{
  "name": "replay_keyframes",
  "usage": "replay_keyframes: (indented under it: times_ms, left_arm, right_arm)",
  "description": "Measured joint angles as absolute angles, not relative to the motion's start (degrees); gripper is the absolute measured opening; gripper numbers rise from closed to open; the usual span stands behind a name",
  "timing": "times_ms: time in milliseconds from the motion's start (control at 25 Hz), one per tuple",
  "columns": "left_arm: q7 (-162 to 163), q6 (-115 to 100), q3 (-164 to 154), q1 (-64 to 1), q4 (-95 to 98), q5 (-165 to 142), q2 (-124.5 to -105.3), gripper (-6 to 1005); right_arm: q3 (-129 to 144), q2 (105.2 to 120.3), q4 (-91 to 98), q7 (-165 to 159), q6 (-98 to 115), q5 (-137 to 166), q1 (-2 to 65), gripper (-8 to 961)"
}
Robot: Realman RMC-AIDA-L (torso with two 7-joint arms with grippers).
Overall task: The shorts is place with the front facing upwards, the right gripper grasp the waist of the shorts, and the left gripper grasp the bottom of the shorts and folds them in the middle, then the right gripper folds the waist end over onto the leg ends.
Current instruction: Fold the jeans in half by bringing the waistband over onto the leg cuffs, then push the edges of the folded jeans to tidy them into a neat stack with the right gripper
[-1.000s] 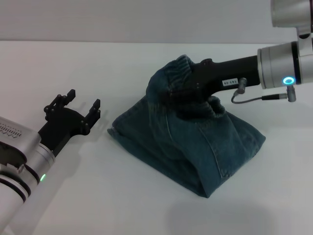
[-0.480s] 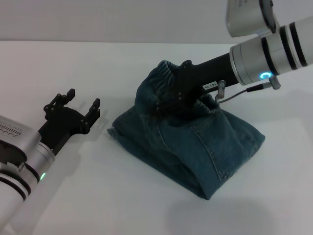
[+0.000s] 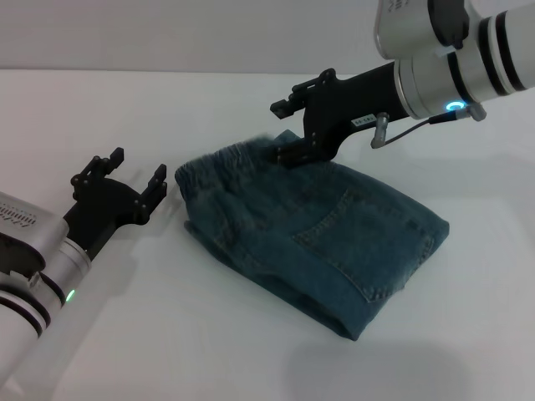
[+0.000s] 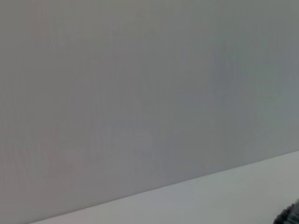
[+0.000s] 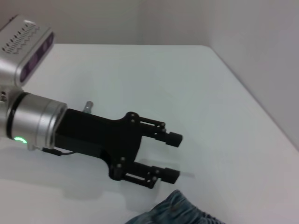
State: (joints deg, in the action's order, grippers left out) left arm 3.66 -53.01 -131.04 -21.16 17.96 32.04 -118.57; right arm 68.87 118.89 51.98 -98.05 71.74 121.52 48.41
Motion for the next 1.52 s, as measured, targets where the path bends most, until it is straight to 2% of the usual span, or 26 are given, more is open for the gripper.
replay_keyframes:
  times_ms: [360,600,920,1120,1520]
  left_arm:
    - [4.0,-52.8,-131.0,-21.2,17.8,32.1,-118.56,682]
    - [4.0,-52.8,-131.0,-21.2,17.8,32.1,-118.44,682]
    - [3.7,-52.8,-130.4,-21.2,17.8,32.2,-118.38,682]
    - [3.6,-52.8,-130.4,-21.6,17.6,32.2,-118.39,683]
    - [3.6,-52.8,-130.3,-21.9,17.1,32.2,-118.55,683]
  right_arm:
    - [72.1,118.98,51.4,-98.2,73.1,117.9,46.4,643]
    - [72.0,118.90,51.6,-99.0,86.2,112.4,44.1,643]
    - [71.4,117.82,54.3,-106.5,101.9,116.0,40.5,644]
    - [71.7,118.41,51.0,-108.2,100.8,123.4,40.0,643]
    - [71.2,118.34,47.7,-108.8,94.6,127.3,39.9,644]
